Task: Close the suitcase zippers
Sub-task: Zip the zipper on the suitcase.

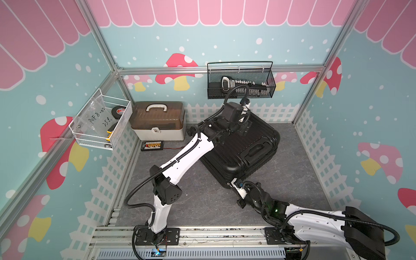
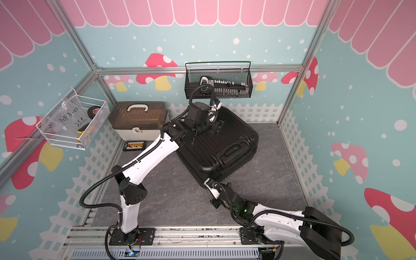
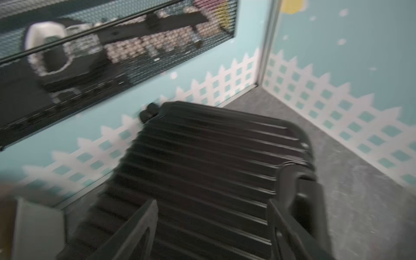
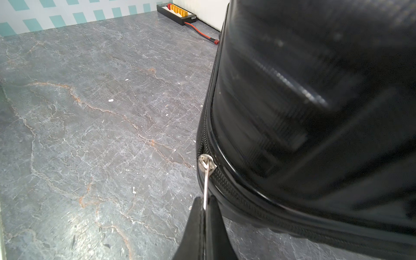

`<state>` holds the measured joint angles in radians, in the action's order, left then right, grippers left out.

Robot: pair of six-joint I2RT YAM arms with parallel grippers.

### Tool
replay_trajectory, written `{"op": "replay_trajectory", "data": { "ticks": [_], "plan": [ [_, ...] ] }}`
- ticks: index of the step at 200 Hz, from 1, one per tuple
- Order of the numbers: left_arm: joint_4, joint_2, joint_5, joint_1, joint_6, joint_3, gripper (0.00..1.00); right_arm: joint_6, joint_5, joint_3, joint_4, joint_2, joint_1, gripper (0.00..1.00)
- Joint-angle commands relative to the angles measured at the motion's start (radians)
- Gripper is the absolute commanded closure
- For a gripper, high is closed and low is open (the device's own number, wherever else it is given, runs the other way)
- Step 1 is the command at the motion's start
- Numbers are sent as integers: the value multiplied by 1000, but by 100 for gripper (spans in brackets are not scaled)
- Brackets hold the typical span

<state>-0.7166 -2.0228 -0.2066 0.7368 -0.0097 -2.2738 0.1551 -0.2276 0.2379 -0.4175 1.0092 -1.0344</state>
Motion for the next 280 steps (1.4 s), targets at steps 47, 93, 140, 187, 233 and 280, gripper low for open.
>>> {"op": "replay_trajectory", "data": {
  "ticks": [47, 93, 140, 187, 233, 280],
  "plan": [
    [-29, 28, 89, -312, -153, 90, 52, -10, -47, 9, -23, -8, 1, 100],
    [-84, -77, 26, -402, -146, 18, 60, -6, -57, 12, -24, -13, 1, 100],
    [-155, -177, 52, -420, -109, -50, 62, -11, -69, 15, -12, -30, 1, 100],
    [-224, -230, 60, -420, -61, -62, 62, -12, -93, 15, 2, -48, 1, 100],
    [-335, -206, 141, -420, -26, -13, 67, -17, -172, 20, 75, -109, 0, 100],
    [-351, -71, 251, -407, 17, 241, 70, -21, -260, 18, 197, -218, 1, 100]
  ]
}}
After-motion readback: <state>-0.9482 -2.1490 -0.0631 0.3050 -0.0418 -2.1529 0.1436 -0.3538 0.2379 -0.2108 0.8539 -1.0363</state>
